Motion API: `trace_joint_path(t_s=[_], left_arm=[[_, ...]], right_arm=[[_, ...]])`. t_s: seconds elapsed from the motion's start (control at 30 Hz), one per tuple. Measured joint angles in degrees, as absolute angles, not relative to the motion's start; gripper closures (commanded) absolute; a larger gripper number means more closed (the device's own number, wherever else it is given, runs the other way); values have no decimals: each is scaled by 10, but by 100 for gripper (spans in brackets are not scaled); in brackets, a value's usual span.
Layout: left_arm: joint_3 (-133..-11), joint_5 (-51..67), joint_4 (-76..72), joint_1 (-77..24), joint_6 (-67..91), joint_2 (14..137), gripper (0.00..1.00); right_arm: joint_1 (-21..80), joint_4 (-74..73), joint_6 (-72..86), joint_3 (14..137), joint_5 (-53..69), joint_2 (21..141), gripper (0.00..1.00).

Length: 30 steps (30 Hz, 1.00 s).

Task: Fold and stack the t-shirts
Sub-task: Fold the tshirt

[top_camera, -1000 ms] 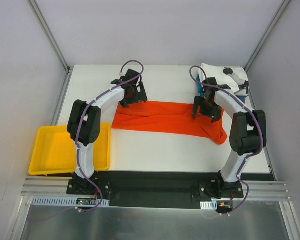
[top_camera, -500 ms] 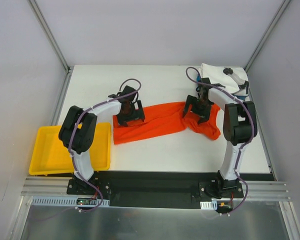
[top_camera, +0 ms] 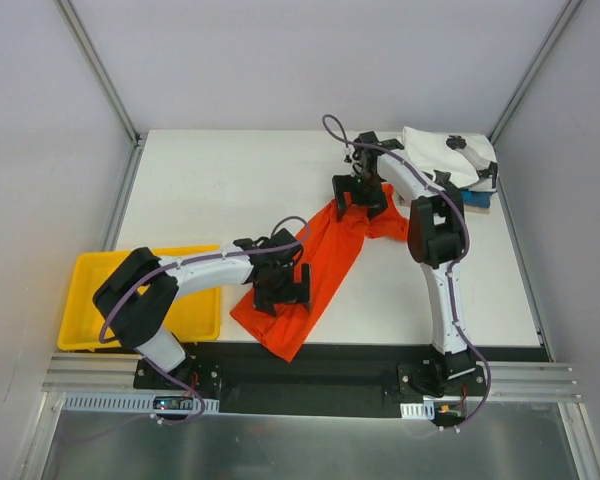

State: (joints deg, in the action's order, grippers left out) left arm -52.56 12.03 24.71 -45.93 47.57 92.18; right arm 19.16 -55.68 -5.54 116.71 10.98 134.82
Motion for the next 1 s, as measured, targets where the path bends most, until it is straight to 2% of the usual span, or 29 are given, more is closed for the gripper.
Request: trace_joint_path(t_s=[0.2, 0.43, 0.83, 1.0], left_arm=[[-488, 145, 262, -506, 500, 888, 1], [-514, 151, 269, -552, 495, 904, 1], [-595, 159, 243, -555, 454, 928, 1], [-614, 153, 243, -554, 424, 928, 1]], right_arm=[[236, -598, -154, 1263, 107, 1400, 3], [252, -582, -233, 1321, 30, 1431, 4], [212, -453, -371, 1314, 15, 1425, 4], [251, -443, -411, 1189, 17, 1324, 4]])
